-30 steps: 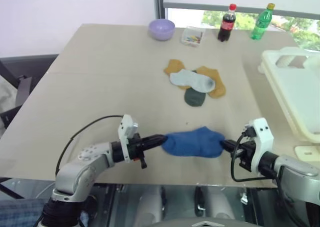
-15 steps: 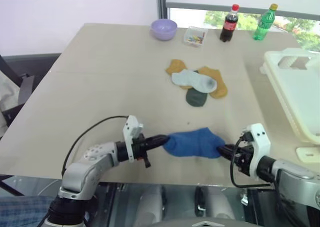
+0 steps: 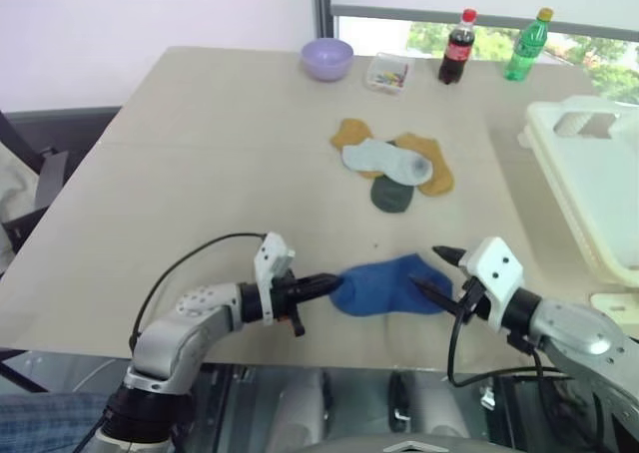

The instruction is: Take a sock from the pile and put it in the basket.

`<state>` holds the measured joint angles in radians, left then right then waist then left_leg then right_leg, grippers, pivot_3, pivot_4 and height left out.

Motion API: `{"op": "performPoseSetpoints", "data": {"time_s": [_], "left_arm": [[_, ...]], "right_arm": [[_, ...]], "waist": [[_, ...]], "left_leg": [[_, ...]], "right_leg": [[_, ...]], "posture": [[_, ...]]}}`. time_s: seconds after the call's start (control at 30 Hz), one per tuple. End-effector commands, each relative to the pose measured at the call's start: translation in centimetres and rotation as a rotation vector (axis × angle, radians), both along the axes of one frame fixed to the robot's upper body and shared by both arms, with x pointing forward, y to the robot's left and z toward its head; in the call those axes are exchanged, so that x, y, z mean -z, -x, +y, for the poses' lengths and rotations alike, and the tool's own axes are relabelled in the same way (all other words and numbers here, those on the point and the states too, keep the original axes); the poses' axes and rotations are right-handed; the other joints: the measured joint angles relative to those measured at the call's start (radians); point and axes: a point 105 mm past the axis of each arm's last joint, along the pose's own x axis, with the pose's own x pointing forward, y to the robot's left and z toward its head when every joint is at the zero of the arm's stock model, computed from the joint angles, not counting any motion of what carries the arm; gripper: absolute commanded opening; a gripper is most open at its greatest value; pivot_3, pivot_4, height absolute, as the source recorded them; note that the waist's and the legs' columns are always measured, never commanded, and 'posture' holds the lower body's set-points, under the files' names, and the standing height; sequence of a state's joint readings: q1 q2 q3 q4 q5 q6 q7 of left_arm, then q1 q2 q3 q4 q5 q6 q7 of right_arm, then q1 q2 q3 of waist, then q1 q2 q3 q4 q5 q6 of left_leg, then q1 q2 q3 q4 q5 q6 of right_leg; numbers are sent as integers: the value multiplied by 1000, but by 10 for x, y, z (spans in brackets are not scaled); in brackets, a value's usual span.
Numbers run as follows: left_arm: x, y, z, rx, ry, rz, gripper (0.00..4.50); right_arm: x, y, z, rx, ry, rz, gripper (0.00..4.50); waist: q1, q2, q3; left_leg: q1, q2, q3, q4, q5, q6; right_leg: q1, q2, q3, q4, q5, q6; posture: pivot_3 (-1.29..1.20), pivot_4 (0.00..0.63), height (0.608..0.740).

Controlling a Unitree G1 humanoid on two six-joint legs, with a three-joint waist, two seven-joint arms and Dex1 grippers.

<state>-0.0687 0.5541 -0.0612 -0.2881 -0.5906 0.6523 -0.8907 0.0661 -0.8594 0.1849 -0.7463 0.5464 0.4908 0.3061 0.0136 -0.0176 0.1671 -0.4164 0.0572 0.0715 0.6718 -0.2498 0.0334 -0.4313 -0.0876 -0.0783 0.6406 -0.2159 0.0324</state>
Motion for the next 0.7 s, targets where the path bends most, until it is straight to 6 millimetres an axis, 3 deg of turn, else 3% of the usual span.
{"op": "performPoseSetpoints", "data": {"time_s": [0.03,0.4,0.47,0.5,0.57,0.67,0.7], "left_arm": [[-3,-3,-3,21,7,-14,0],[1,-7,-1,57,-42,-46,0],[2,-7,-2,70,-53,-57,0],[1,-8,-3,72,-48,-65,0],[-1,-11,-3,61,-39,-86,0],[-1,-3,-2,111,-23,-48,307],[0,0,-2,128,-22,-29,746]], "right_arm": [[9,-7,3,-195,56,-41,3064],[35,-20,3,-460,156,-17,3064],[42,-20,2,-476,172,11,2517],[46,-21,2,-474,177,25,2452],[53,-23,-1,-455,193,40,1658],[62,-29,-5,-418,239,49,1605],[64,-30,-5,-406,248,50,1581]], "waist": [[0,0,0],[1,-1,1],[1,-1,1],[1,-1,1],[1,-1,1],[1,-1,1],[0,-2,0]], "left_leg": [[0,0,0,0,0,0],[0,0,1,0,0,0],[0,0,1,0,0,0],[0,0,2,1,0,0],[0,0,2,1,0,0],[1,0,2,1,0,0],[1,0,2,2,0,0]], "right_leg": [[0,0,0,0,0,0],[0,1,-1,1,0,0],[0,1,-1,1,1,2],[0,1,-1,1,1,2],[1,1,-1,1,1,2],[1,1,-1,2,1,2],[1,1,-1,2,1,2]], "posture": [[0,150,736],[0,150,736],[0,150,736],[0,150,736],[0,150,736],[0,150,736],[0,150,736]]}}
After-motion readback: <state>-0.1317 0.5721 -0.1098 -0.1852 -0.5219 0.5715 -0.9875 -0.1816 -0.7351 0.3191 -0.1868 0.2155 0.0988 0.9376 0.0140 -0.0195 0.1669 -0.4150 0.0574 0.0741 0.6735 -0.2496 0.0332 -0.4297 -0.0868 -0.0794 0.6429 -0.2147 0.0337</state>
